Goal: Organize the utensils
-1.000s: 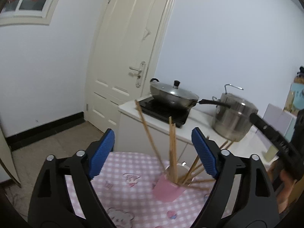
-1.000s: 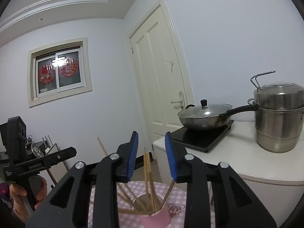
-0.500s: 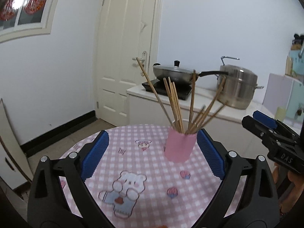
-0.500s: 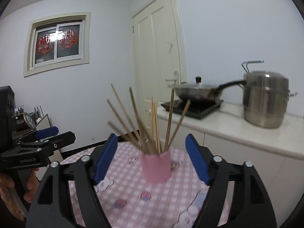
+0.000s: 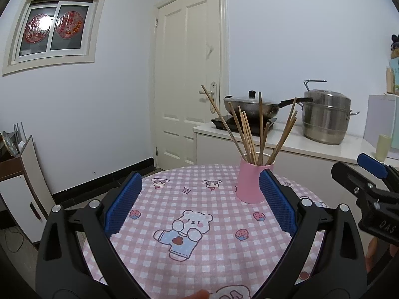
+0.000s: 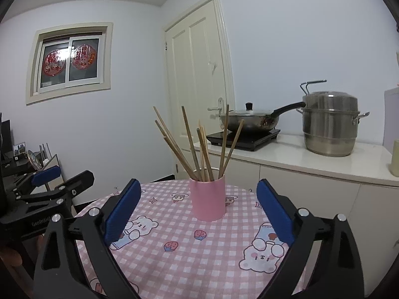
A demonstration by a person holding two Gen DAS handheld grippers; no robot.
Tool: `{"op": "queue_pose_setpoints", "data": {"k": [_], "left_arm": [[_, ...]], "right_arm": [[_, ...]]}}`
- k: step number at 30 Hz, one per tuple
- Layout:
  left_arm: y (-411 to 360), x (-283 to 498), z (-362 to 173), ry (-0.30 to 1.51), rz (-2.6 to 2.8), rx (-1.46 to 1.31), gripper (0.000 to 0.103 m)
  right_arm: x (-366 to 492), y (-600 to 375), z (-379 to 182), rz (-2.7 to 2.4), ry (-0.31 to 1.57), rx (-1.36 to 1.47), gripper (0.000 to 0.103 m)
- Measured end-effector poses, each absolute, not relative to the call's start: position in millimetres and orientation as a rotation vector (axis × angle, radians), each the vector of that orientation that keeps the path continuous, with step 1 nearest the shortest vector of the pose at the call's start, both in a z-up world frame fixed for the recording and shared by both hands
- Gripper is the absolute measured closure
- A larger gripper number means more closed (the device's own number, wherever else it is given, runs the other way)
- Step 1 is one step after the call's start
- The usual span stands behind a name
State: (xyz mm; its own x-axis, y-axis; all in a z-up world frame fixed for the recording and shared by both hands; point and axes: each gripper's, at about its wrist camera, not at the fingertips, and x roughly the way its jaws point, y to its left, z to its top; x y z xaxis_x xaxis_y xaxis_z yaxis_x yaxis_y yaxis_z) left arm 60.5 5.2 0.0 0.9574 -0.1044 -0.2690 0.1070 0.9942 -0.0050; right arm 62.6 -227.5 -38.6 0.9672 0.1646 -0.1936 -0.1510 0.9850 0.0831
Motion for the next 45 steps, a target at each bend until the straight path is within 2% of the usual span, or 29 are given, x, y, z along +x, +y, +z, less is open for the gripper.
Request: {"op": "queue_pose_setpoints", "data": {"k": [10,45], "left_arm": [[6,44,8,0.228,-0.1,-0.003,0.006],[-4,17,16,0.13,-0.082,0.051,0.006]], "right_arm": [[40,-213,-27,0.16,0.145,0.03,0.008],[20,-200,-22,0.128,0.097,-0.011,0.008]]}}
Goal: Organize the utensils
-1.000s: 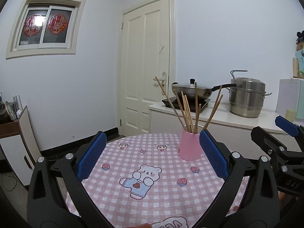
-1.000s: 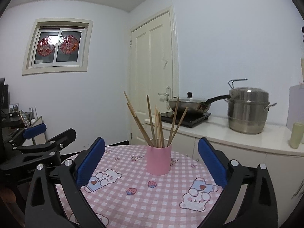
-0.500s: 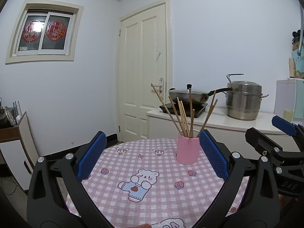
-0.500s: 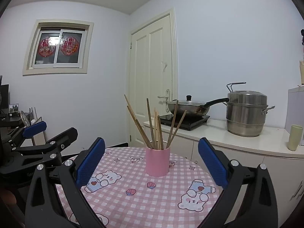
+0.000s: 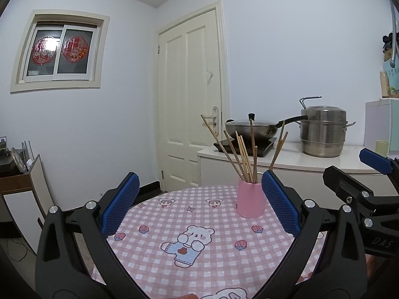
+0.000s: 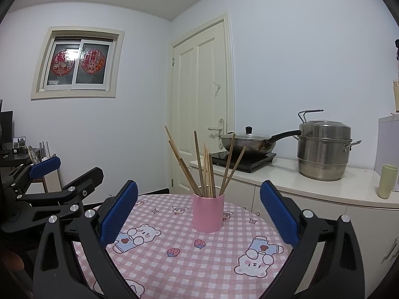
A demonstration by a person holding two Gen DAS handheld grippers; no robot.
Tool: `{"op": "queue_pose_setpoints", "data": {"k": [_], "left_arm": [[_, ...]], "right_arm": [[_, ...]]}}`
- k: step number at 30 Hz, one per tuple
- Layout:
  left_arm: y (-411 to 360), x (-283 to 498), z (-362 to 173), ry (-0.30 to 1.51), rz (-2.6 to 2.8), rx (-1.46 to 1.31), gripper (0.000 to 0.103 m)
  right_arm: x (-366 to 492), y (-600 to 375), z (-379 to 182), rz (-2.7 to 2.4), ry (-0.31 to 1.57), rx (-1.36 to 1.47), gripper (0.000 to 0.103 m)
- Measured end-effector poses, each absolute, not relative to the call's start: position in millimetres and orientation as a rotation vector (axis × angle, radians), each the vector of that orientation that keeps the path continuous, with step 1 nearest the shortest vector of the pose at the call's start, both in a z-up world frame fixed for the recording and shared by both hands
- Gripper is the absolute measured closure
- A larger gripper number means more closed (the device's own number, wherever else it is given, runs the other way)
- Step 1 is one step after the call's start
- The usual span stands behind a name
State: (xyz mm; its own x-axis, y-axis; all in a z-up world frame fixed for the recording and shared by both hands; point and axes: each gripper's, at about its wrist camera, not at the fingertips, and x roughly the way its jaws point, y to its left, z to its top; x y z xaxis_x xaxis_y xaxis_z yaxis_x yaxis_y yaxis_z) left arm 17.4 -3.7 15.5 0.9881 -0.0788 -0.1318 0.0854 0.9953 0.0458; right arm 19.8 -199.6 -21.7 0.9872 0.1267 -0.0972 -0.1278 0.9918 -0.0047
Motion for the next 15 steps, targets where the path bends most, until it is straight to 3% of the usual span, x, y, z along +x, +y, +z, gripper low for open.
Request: {"op": "queue_pose_setpoints", "data": {"k": [15], "left_arm": [[-5.2,17.5,16.8,0.116,-0.063,0.053,0.006]], "right_arm": [[21.0,-197.8,-21.2,0.129,0.097,-0.009,0.008]]}}
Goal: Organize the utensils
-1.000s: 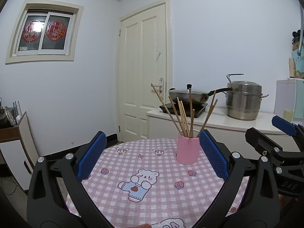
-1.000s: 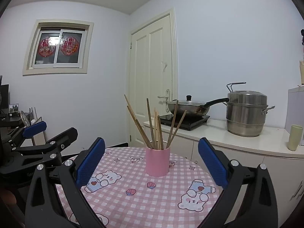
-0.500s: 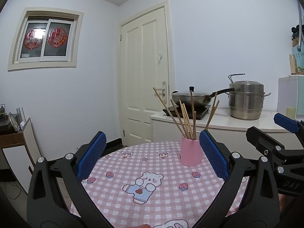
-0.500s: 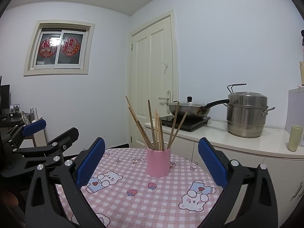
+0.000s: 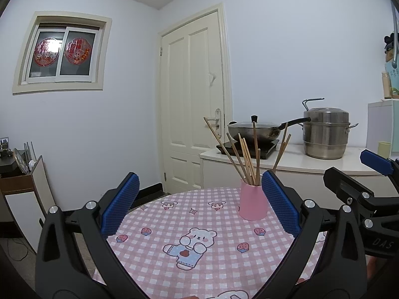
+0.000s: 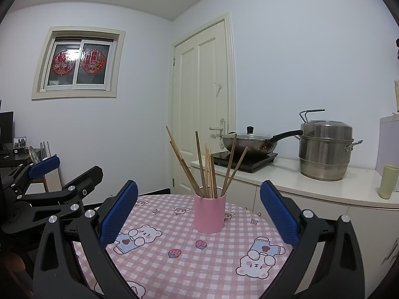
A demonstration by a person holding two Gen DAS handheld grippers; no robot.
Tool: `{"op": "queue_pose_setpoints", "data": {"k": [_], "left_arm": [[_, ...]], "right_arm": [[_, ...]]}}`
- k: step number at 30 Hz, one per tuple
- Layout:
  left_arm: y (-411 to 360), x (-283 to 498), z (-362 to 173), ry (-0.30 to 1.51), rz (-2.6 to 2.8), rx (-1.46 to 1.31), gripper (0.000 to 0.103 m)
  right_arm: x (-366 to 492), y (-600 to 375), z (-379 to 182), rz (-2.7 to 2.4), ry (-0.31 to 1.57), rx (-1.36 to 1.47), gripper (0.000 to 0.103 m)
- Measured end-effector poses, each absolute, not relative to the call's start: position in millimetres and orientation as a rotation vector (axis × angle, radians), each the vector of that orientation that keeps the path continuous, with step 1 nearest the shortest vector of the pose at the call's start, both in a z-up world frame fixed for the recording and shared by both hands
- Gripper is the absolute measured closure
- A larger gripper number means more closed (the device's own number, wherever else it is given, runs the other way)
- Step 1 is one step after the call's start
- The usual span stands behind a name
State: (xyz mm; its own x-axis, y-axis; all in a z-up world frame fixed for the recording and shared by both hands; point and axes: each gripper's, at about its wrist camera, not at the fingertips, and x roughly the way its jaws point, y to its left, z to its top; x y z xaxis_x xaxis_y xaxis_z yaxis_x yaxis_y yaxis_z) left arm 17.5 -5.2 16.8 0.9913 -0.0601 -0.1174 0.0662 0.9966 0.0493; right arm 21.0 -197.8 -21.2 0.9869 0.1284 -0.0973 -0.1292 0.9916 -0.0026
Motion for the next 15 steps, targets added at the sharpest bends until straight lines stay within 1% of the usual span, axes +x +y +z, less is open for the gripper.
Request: {"op": "queue_pose_setpoints", "data": {"k": [15], "left_arm": [[-7.9,18.1,16.8,0.107,-0.047,0.069,0.006]], "right_arm": [[23.1,-196.9,-21.6,0.127,0.104,-0.007,0.008]]}}
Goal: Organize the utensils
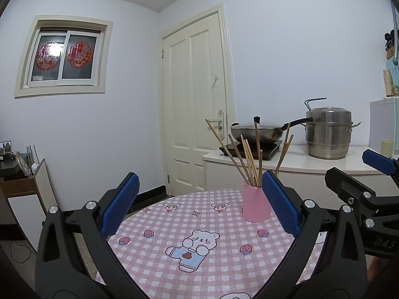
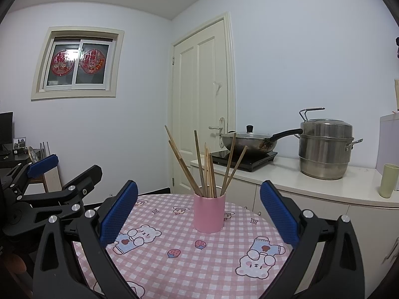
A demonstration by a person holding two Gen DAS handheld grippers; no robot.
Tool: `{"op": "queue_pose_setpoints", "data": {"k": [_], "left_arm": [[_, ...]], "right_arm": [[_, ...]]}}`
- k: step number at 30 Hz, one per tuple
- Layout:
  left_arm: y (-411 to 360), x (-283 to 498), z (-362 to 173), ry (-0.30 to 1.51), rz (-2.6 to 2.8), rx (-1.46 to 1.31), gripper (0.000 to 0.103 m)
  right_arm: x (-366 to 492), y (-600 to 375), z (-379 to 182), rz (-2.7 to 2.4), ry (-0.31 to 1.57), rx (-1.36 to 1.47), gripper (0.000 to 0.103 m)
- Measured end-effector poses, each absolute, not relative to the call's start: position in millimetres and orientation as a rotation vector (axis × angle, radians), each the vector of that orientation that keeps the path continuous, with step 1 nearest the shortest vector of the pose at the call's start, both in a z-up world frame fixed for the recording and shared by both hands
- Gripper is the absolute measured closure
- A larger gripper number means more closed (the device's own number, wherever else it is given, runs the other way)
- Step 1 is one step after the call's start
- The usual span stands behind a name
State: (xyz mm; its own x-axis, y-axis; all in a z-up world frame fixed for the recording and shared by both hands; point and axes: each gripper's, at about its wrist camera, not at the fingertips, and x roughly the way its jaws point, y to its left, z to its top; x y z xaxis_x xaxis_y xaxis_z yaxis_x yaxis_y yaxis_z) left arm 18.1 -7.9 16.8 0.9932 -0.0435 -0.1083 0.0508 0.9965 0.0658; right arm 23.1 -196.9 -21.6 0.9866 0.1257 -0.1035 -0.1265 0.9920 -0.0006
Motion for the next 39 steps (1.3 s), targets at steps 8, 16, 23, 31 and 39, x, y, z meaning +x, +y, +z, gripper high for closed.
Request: {"op": "queue_pose_setpoints", "data": {"k": [8,16,23,31,39], "left_arm": [[-8.7,18.5,16.0,0.109,-0.044,0.069,0.006],[-9.2,19.5,15.9,0.114,-0.041,0.074,0.006],[-10.2,20.5,15.0,0.117,-0.039,0.075,0.006],[-10.2,20.7,13.9,0.117,-0.036,0.08,0.006],[-10.8,20.1,12.6,0.118,-0.035,0.081,0.006]], "right_arm": [[24.0,-196.9,-22.6,0.129,0.11,-0.002,0.008],[24.0,-196.0,-24.7,0.13,0.116,-0.001,0.008],[23.5,-195.6,-26.0,0.13,0.121,0.002,0.008],[22.9,-195.3,-27.2,0.131,0.125,0.005,0.008],[22.1,-195.3,-29.0,0.132,0.13,0.011,0.008]]}}
